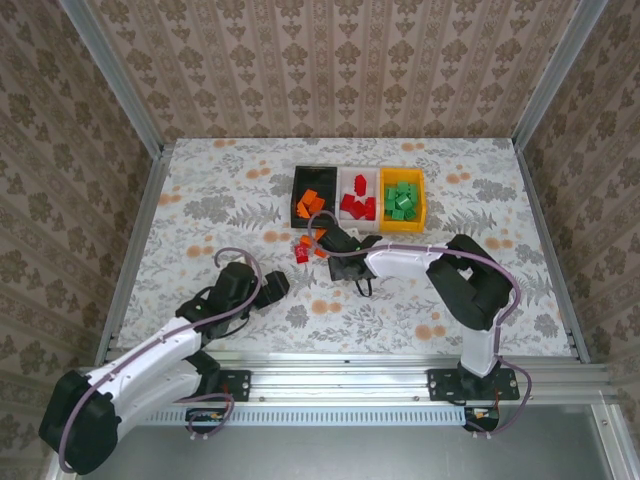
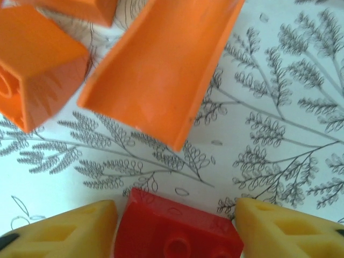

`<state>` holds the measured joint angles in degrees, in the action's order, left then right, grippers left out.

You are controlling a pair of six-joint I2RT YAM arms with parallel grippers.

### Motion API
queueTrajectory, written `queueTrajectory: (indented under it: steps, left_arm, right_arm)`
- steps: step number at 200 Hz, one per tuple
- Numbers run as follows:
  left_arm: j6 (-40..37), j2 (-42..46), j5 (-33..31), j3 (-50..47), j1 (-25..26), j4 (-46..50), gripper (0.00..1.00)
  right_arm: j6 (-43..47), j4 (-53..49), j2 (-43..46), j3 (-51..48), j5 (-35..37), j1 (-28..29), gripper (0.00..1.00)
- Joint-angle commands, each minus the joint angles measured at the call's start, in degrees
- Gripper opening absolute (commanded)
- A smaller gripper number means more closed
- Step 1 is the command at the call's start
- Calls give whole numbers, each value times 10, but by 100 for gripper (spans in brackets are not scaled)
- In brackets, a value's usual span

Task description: Sort the legos into containers by color

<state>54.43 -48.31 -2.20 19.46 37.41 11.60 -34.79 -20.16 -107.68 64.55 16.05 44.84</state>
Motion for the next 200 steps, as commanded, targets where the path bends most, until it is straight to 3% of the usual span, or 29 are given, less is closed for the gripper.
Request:
queueTrajectory:
  steps: [1, 28, 47, 84, 126, 200]
  left_arm:
    - [2, -5, 8, 8, -4, -13, 100]
    - [1, -2, 8, 4, -4, -13, 100]
    - [3, -1, 6, -3, -4, -22, 100]
    - [2, -12, 13, 0, -4, -33, 100]
    - [-1, -13, 11, 1, -4, -30, 100]
    - [-5, -10, 8, 5, -5, -16, 100]
  right_arm:
    - [7, -26, 35, -13, -66, -6, 69]
    - [41, -51, 72, -30, -80, -8, 75]
    - [60, -76, 86, -38, -52, -7, 76]
    - [94, -135, 40, -12, -33, -2, 75]
    - [98, -109, 12, -4, 18, -13, 75]
    - [174, -62, -56, 76, 8, -60, 69]
